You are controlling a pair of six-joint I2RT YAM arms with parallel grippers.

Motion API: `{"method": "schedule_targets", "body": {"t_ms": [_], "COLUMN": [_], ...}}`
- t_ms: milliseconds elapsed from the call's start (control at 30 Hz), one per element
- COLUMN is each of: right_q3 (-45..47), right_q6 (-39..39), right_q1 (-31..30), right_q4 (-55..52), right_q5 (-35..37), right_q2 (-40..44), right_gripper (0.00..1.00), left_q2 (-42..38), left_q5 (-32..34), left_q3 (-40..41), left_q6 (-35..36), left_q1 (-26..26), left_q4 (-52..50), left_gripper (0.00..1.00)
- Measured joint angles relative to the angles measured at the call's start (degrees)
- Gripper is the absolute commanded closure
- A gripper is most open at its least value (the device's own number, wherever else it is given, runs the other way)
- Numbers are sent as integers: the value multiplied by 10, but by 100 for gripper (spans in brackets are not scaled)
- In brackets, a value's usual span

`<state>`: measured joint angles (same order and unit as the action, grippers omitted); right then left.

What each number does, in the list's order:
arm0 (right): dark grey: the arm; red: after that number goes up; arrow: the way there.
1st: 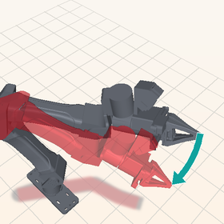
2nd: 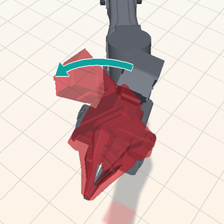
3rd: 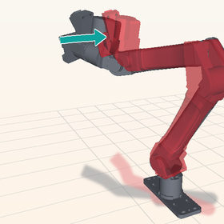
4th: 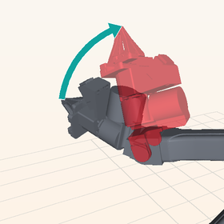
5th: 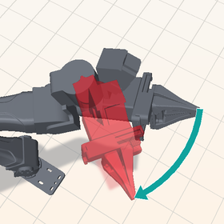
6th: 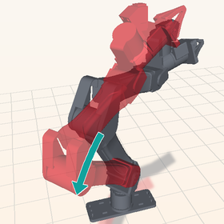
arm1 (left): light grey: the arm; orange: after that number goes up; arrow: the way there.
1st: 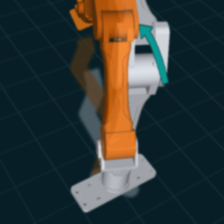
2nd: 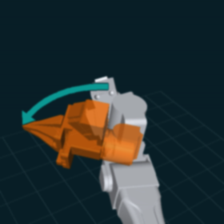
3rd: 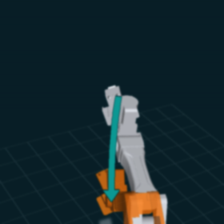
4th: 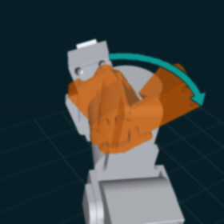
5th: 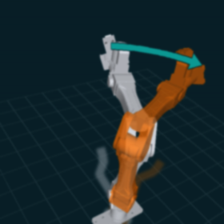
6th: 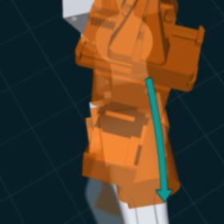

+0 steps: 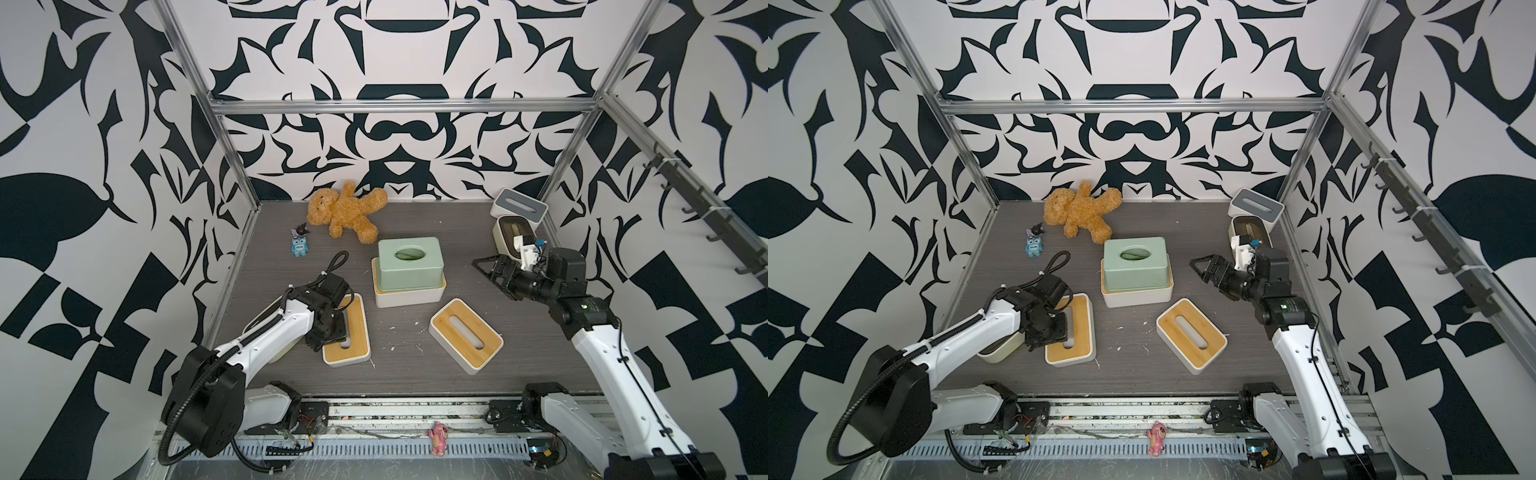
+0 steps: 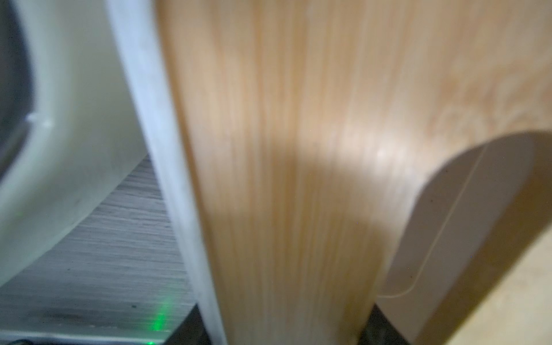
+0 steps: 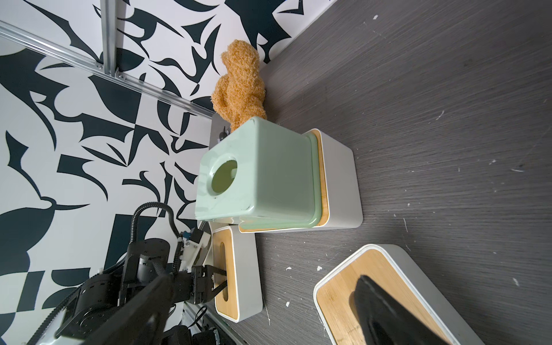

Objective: Stack the tissue boxes
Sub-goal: Pick up the tissue box from the center of the board, then place the tissue box at the tissue box.

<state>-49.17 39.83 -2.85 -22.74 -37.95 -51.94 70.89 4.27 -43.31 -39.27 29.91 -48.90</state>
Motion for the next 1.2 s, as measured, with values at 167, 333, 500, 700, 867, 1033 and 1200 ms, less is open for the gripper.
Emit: {"method": "schedule_targets", "body": {"t_ms": [167,333,500,700,867,1033,1200], "right_q3": [-28,-47,-102,-136,-178,-222,-245], "right_q6": [-6,2,17,27,34,24,4], "right_q1": [0,0,0,0,-21,-94,-167], "right_q4": [-5,-17,-35,-30,-23,-38,-59], "right_q5": [18,39,38,11,-28,-49,-49], "right_q2": [0,-6,-45,-50,-61,-88,-113], "right_gripper": [0,1,0,0,0,0,0], "left_q2": [-66,-104,-120,-88,-23,44,109], "left_q5": [-1,-11,-29,-85,-151,-177,-178], "left_q3": [-16,-106,-214,-307,-369,-448,-503], "left_q6": [1,39,131,249,340,421,474], "left_q1": [-1,-12,-16,-16,-11,25,66], "left_q4": [-16,-52,-64,-69,-73,-102,-119], "left_gripper": [60,60,62,62,62,62,62]}}
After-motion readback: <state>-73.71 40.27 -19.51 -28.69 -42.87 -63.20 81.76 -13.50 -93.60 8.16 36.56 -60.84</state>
